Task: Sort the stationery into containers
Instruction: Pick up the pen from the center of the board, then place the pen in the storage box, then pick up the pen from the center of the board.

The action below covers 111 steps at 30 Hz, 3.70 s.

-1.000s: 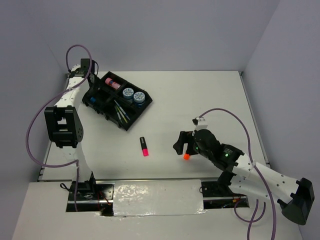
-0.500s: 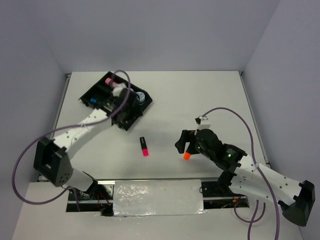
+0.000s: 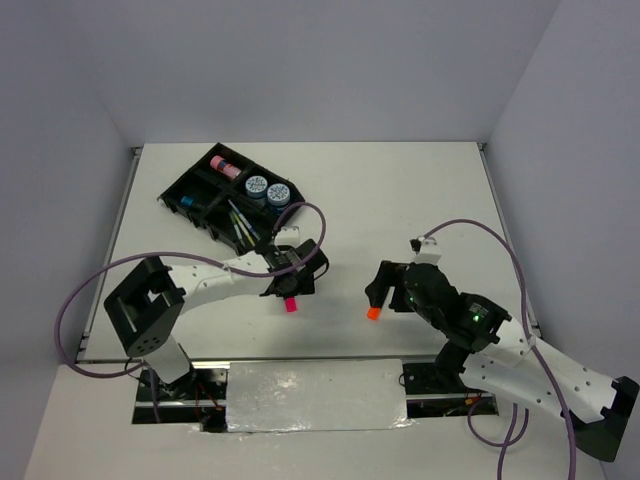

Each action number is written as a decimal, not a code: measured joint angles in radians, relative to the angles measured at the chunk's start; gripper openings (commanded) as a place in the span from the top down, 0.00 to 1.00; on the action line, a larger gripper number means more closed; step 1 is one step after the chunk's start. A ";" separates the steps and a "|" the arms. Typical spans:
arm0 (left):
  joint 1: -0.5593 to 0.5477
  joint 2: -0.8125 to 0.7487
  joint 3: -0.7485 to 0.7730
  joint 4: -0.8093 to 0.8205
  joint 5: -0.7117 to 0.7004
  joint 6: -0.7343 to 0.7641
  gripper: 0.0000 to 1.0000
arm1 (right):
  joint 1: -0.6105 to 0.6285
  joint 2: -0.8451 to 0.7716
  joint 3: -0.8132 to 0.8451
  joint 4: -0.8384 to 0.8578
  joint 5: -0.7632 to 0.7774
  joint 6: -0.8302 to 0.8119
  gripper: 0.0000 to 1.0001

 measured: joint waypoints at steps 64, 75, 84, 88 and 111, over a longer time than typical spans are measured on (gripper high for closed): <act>0.895 0.257 0.662 -0.089 0.129 0.230 0.02 | -0.011 0.306 -0.007 0.055 0.016 0.057 0.05; 0.732 -0.359 0.309 -0.060 0.201 0.332 0.01 | -0.079 0.575 -0.026 0.138 0.036 0.156 0.38; 0.734 -0.499 0.164 -0.065 0.293 0.406 0.01 | -0.075 0.637 -0.066 0.284 0.026 0.204 0.88; 0.696 -0.509 0.041 0.001 0.420 0.399 0.01 | -0.010 0.624 -0.072 0.326 0.015 0.173 0.92; 0.209 -0.487 -0.145 0.429 0.710 0.141 0.48 | 0.273 0.344 0.093 0.588 -0.055 -0.214 0.91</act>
